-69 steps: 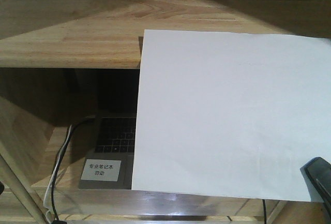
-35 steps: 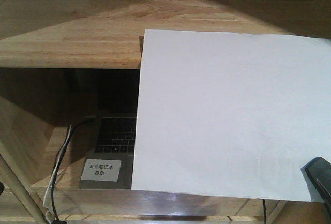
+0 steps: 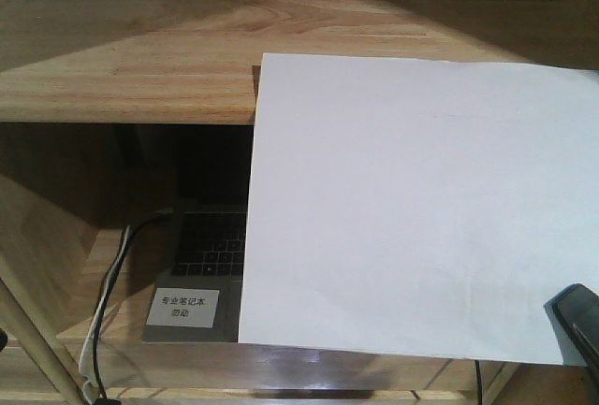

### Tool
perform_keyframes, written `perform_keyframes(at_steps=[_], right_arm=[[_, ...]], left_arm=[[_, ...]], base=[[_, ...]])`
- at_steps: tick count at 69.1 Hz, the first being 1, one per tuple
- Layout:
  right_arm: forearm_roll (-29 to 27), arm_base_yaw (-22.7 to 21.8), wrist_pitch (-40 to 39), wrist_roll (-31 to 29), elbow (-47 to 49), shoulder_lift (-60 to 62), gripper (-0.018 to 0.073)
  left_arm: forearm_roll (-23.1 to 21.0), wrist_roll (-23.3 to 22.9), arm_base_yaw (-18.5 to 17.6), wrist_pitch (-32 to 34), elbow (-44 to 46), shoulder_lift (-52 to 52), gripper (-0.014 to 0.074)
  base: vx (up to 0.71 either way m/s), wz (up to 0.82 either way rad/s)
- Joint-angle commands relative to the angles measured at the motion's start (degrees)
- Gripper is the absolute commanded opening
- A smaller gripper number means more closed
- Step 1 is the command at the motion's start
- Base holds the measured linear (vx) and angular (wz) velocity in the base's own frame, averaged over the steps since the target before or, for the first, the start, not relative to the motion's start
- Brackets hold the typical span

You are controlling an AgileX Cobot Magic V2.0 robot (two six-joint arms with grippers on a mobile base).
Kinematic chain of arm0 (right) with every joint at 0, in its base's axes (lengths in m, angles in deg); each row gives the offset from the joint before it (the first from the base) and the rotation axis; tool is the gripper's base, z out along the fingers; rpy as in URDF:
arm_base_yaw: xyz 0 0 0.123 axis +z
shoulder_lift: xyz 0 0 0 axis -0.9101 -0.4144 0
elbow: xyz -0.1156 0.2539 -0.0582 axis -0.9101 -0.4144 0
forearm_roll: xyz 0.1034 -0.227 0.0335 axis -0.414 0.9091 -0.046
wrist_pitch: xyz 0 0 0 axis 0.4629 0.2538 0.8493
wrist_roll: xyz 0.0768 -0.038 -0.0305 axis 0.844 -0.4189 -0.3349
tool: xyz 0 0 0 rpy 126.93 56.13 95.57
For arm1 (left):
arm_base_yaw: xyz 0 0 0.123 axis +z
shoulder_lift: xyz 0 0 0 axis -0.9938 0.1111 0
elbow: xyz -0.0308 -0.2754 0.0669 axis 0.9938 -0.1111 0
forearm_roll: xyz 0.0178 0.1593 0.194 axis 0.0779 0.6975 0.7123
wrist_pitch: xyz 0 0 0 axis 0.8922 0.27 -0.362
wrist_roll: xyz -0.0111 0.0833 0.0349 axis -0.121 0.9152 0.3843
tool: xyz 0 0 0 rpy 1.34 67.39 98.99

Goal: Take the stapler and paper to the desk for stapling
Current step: 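Lift the held paper stack with the right gripper toward the robot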

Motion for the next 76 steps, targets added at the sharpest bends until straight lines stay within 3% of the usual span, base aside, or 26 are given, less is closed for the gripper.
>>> perform_keyframes(at_steps=[1,76], right_arm=[[0.0,-0.2,-4.0,-0.6,-0.3,-0.3,-0.0005],[0.0,-0.2,-4.0,-0.6,-0.3,-0.3,-0.0005]], left_arm=[[-0.4,-0.4,-0.2,6.3,1.5,0.8,-0.0006],[-0.4,-0.4,-0.2,6.3,1.5,0.8,-0.0006]], base=[[0.00,0.00],[-0.08,0.01]])
